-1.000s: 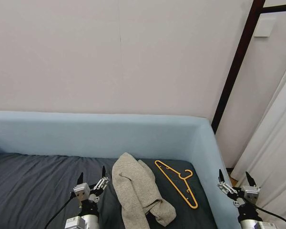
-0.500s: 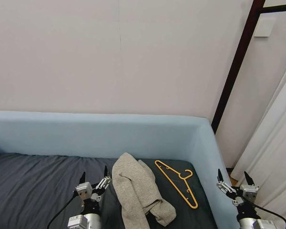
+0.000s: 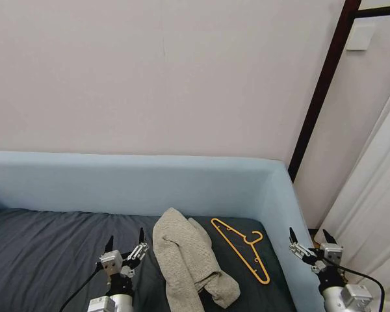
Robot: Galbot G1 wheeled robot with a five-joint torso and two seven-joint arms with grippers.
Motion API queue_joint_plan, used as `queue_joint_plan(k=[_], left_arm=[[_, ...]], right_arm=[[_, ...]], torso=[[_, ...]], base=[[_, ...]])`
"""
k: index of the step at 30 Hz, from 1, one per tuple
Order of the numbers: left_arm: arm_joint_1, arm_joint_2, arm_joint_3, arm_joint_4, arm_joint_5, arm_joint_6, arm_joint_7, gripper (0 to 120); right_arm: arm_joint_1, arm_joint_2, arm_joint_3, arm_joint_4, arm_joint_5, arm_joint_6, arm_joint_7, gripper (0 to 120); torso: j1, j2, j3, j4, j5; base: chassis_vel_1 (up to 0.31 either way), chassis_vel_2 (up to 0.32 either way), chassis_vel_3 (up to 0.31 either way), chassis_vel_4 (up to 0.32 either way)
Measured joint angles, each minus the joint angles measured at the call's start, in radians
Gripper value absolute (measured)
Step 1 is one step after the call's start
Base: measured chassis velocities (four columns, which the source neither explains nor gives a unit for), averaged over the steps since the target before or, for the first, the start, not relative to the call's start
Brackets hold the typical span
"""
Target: Pick up the clothes from the sofa and hang them on the clothes hanger.
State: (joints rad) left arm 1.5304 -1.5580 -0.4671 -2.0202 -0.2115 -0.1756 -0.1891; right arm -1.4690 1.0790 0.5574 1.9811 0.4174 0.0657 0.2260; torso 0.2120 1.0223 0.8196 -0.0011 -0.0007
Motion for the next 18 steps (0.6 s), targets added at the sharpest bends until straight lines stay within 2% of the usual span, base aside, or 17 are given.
queue_joint_plan(k=[3, 5, 7, 8, 9, 12, 13, 14, 17, 18], left_arm=[[0.017, 0.009, 0.001, 0.000, 0.011, -0.001, -0.010, 100], [0.031, 0.033, -0.003, 0.004, 0.013, 0.000, -0.027, 100], [0.048, 0.045, -0.003, 0.004, 0.017, -0.004, -0.029, 100], [0.065, 0.047, -0.006, 0.001, 0.024, -0.012, -0.030, 100], [0.065, 0.047, -0.006, 0.001, 0.024, -0.012, -0.030, 100], [0.095, 0.056, -0.037, -0.005, 0.048, -0.038, -0.048, 100], [0.095, 0.056, -0.037, -0.005, 0.048, -0.038, -0.048, 100], [0.099, 0.059, -0.044, -0.005, 0.049, -0.040, -0.055, 100], [0.108, 0.075, -0.089, -0.002, 0.057, -0.039, -0.084, 100], [0.108, 0.075, -0.089, -0.002, 0.057, -0.039, -0.084, 100]], right_arm=[[0.044, -0.022, -0.019, -0.012, 0.050, -0.027, -0.001, 100], [0.123, -0.038, -0.074, -0.040, 0.141, -0.085, 0.015, 100], [0.191, -0.038, -0.130, -0.079, 0.185, -0.106, 0.030, 100], [0.241, -0.037, -0.180, -0.111, 0.209, -0.115, 0.035, 100], [0.241, -0.037, -0.180, -0.111, 0.209, -0.115, 0.035, 100], [0.371, -0.022, -0.323, -0.203, 0.281, -0.139, 0.037, 100], [0.371, -0.022, -0.323, -0.203, 0.281, -0.139, 0.037, 100], [0.396, -0.017, -0.352, -0.222, 0.306, -0.147, 0.040, 100], [0.513, 0.010, -0.473, -0.320, 0.458, -0.196, 0.043, 100], [0.513, 0.010, -0.473, -0.320, 0.458, -0.196, 0.043, 100]], torso=[[0.000, 0.000, 0.000, -0.0009, -0.0003], [0.000, 0.000, 0.000, 0.0002, -0.0003], [0.000, 0.000, 0.000, -0.0008, -0.0004], [0.000, 0.000, 0.000, -0.0006, -0.0003], [0.000, 0.000, 0.000, -0.0006, -0.0003], [0.000, 0.000, 0.000, 0.0011, 0.0000], [0.000, 0.000, 0.000, 0.0011, 0.0000], [0.000, 0.000, 0.000, 0.0001, -0.0002], [0.000, 0.000, 0.000, -0.0004, -0.0004], [0.000, 0.000, 0.000, -0.0004, -0.0004]], base=[[0.000, 0.000, 0.000, 0.000], [0.000, 0.000, 0.000, 0.000], [0.000, 0.000, 0.000, 0.000], [0.000, 0.000, 0.000, 0.000], [0.000, 0.000, 0.000, 0.000], [0.000, 0.000, 0.000, 0.000], [0.000, 0.000, 0.000, 0.000], [0.000, 0.000, 0.000, 0.000], [0.000, 0.000, 0.000, 0.000], [0.000, 0.000, 0.000, 0.000]])
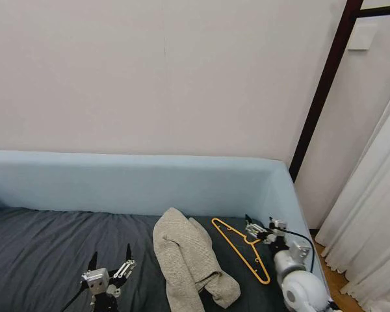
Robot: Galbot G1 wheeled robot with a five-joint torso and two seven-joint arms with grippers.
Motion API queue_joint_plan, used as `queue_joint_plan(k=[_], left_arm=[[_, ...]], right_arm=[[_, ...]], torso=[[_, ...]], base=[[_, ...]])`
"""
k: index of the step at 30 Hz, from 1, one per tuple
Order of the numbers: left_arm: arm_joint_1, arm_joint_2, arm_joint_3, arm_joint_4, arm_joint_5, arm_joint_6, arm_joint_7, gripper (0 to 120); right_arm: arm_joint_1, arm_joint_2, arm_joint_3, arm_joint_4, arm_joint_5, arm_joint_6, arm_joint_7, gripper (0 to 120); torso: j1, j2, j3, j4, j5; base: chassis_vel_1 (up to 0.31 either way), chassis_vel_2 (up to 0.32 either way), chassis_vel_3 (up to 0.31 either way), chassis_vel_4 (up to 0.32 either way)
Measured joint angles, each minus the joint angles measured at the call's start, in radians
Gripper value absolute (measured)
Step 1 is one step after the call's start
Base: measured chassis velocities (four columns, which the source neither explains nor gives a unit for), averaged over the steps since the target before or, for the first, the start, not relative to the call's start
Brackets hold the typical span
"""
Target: Pick up the clothes from the sofa and hang them on the clothes hanger.
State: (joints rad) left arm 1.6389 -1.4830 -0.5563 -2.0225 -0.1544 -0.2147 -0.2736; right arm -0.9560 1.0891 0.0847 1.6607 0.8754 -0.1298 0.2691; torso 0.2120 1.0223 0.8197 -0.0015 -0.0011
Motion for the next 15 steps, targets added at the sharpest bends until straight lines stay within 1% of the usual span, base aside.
queue_joint_plan(k=[3, 4, 5, 6, 7, 8, 11, 12, 13, 15], left_arm=[[-0.006, 0.016, -0.061, 0.032, 0.009, 0.000, -0.020, 100], [-0.006, 0.016, -0.061, 0.032, 0.009, 0.000, -0.020, 100], [-0.007, 0.026, -0.085, 0.042, 0.005, 0.000, -0.030, 100], [-0.006, 0.029, -0.095, 0.043, 0.002, 0.001, -0.034, 100], [-0.001, 0.033, -0.106, 0.041, -0.001, 0.001, -0.035, 100], [-0.001, 0.033, -0.106, 0.041, -0.001, 0.001, -0.035, 100], [0.011, 0.029, -0.101, 0.014, -0.011, 0.009, -0.035, 100], [0.014, 0.027, -0.097, 0.006, -0.012, 0.011, -0.034, 100], [0.014, 0.027, -0.097, 0.006, -0.012, 0.011, -0.034, 100], [0.026, 0.012, -0.082, -0.022, -0.013, 0.015, -0.032, 100]], right_arm=[[0.091, 0.015, -0.068, -0.094, 0.096, -0.039, -0.057, 100], [0.091, 0.015, -0.068, -0.094, 0.096, -0.039, -0.057, 100], [0.140, 0.026, -0.098, -0.156, 0.123, -0.052, -0.104, 100], [0.165, 0.034, -0.112, -0.190, 0.131, -0.058, -0.127, 100], [0.210, 0.054, -0.130, -0.260, 0.141, -0.080, -0.165, 100], [0.210, 0.054, -0.130, -0.260, 0.141, -0.080, -0.165, 100], [0.280, 0.115, -0.136, -0.392, 0.143, -0.140, -0.231, 100], [0.294, 0.132, -0.135, -0.421, 0.141, -0.154, -0.240, 100], [0.294, 0.132, -0.135, -0.421, 0.141, -0.154, -0.240, 100], [0.333, 0.189, -0.121, -0.518, 0.132, -0.210, -0.265, 100]], torso=[[0.000, 0.000, 0.000, 0.0002, -0.0001], [0.000, 0.000, 0.000, 0.0002, -0.0001], [0.000, 0.000, 0.000, 0.0003, -0.0001], [0.000, 0.000, 0.000, 0.0001, -0.0001], [0.000, 0.000, 0.000, 0.0002, -0.0001], [0.000, 0.000, 0.000, 0.0002, -0.0001], [0.000, 0.000, 0.000, 0.0001, 0.0001], [0.000, 0.000, 0.000, 0.0001, 0.0001], [0.000, 0.000, 0.000, 0.0001, 0.0001], [0.000, 0.000, 0.000, 0.0003, 0.0000]], base=[[0.000, 0.000, 0.000, 0.000], [0.000, 0.000, 0.000, 0.000], [0.000, 0.000, 0.000, 0.000], [0.000, 0.000, 0.000, 0.000], [0.000, 0.000, 0.000, 0.000], [0.000, 0.000, 0.000, 0.000], [0.000, 0.000, 0.000, 0.000], [0.000, 0.000, 0.000, 0.000], [0.000, 0.000, 0.000, 0.000], [0.000, 0.000, 0.000, 0.000]])
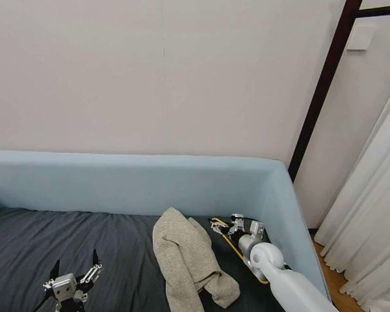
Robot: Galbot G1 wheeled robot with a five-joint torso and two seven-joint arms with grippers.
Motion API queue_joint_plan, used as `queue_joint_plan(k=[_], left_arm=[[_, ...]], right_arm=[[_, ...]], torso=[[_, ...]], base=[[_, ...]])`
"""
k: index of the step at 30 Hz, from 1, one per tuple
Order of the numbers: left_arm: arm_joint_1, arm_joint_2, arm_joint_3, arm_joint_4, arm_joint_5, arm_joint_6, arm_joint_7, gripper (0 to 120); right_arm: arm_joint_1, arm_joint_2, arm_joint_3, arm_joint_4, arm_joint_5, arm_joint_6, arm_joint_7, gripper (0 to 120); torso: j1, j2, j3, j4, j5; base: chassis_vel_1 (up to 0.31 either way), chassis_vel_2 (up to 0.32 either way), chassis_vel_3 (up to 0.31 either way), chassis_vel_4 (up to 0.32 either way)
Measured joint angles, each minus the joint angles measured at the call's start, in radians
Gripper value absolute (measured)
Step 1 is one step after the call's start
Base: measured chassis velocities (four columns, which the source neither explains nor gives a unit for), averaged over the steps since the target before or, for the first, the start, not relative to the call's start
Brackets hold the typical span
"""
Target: Pick up the clothes from the sofa and hang them on the clothes hanger.
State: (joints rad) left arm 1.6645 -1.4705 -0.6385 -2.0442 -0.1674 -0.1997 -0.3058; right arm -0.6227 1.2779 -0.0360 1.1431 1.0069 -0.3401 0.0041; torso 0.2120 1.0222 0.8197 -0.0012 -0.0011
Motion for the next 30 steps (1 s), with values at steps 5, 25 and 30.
queue_joint_plan(k=[5, 25, 30], left_arm=[[0.013, -0.015, 0.012, -0.021, 0.011, 0.001, 0.001, 100], [0.022, -0.043, 0.030, -0.016, 0.043, -0.017, 0.001, 100], [0.019, -0.046, 0.030, -0.011, 0.044, -0.019, 0.001, 100]], right_arm=[[0.032, 0.069, 0.022, -0.106, -0.052, -0.052, -0.037, 100], [-0.022, 0.109, 0.015, -0.145, -0.402, -0.100, -0.164, 69], [-0.030, 0.097, 0.015, -0.131, -0.408, -0.075, -0.189, 51]], torso=[[0.000, 0.000, 0.000, -0.0001, 0.0001], [0.000, 0.000, 0.000, -0.0002, 0.0003], [0.000, 0.000, 0.000, -0.0001, 0.0004]], base=[[0.000, 0.000, 0.000, 0.000], [0.000, 0.000, 0.000, 0.000], [0.000, 0.000, 0.000, 0.000]])
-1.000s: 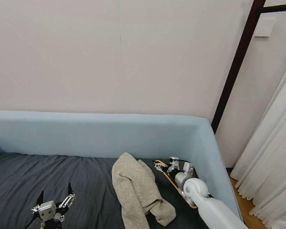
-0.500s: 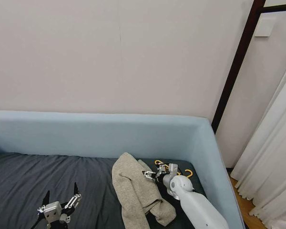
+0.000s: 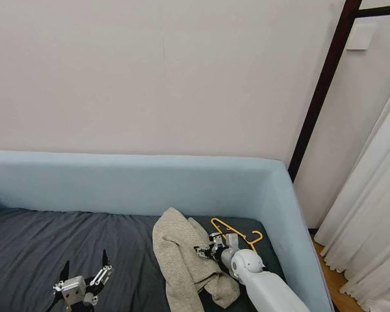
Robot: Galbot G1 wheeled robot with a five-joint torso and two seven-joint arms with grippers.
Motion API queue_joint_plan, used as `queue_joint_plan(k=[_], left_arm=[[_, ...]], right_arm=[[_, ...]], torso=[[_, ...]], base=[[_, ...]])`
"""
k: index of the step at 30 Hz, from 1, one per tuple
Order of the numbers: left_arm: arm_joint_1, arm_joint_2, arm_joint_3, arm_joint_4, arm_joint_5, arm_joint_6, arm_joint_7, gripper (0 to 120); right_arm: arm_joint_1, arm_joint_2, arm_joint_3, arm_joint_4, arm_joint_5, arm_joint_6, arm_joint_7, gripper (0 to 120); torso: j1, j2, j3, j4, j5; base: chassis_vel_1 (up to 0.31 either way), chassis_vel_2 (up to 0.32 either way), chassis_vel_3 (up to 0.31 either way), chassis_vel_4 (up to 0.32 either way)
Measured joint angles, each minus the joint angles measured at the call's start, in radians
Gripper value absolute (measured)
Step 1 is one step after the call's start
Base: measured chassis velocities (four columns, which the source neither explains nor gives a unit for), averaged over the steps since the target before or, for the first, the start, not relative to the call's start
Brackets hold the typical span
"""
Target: Pick up the clothes from the sofa and hang them on the clothes hanger.
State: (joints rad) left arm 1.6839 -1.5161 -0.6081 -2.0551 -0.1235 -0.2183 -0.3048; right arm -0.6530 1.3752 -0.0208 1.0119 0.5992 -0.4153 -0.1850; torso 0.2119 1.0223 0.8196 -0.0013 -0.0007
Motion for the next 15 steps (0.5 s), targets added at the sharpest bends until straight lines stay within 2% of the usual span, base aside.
queue_joint_plan(k=[3, 5, 10, 11, 13, 15], left_arm=[[-0.002, -0.003, 0.002, 0.005, 0.002, -0.003, 0.000, 100], [-0.003, -0.004, 0.002, 0.006, 0.002, -0.003, 0.000, 100], [-0.008, -0.006, 0.001, 0.007, 0.004, -0.003, 0.000, 100], [-0.008, -0.006, 0.001, 0.007, 0.004, -0.003, 0.000, 100], [-0.012, -0.002, -0.002, 0.010, 0.002, -0.003, -0.001, 100], [-0.014, 0.000, -0.002, 0.014, 0.001, -0.003, -0.002, 100]], right_arm=[[-0.006, -0.011, 0.002, 0.008, 0.007, 0.026, -0.018, 37], [-0.009, -0.013, 0.003, 0.008, 0.008, 0.037, -0.025, 34], [-0.021, -0.017, 0.008, 0.011, 0.012, 0.069, -0.034, 11], [-0.021, -0.017, 0.008, 0.011, 0.012, 0.069, -0.034, 11], [-0.026, -0.023, 0.007, 0.023, 0.021, 0.091, -0.031, 3], [-0.031, -0.031, 0.006, 0.045, 0.037, 0.114, -0.025, 1]], torso=[[0.000, 0.000, 0.000, 0.0000, -0.0001], [0.000, 0.000, 0.000, -0.0001, 0.0000], [0.000, 0.000, 0.000, 0.0001, 0.0000], [0.000, 0.000, 0.000, 0.0001, 0.0000], [0.000, 0.000, 0.000, 0.0001, 0.0000], [0.000, 0.000, 0.000, 0.0001, 0.0000]], base=[[0.000, 0.000, 0.000, 0.000], [0.000, 0.000, 0.000, 0.000], [0.000, 0.000, 0.000, 0.000], [0.000, 0.000, 0.000, 0.000], [0.000, 0.000, 0.000, 0.000], [0.000, 0.000, 0.000, 0.000]])
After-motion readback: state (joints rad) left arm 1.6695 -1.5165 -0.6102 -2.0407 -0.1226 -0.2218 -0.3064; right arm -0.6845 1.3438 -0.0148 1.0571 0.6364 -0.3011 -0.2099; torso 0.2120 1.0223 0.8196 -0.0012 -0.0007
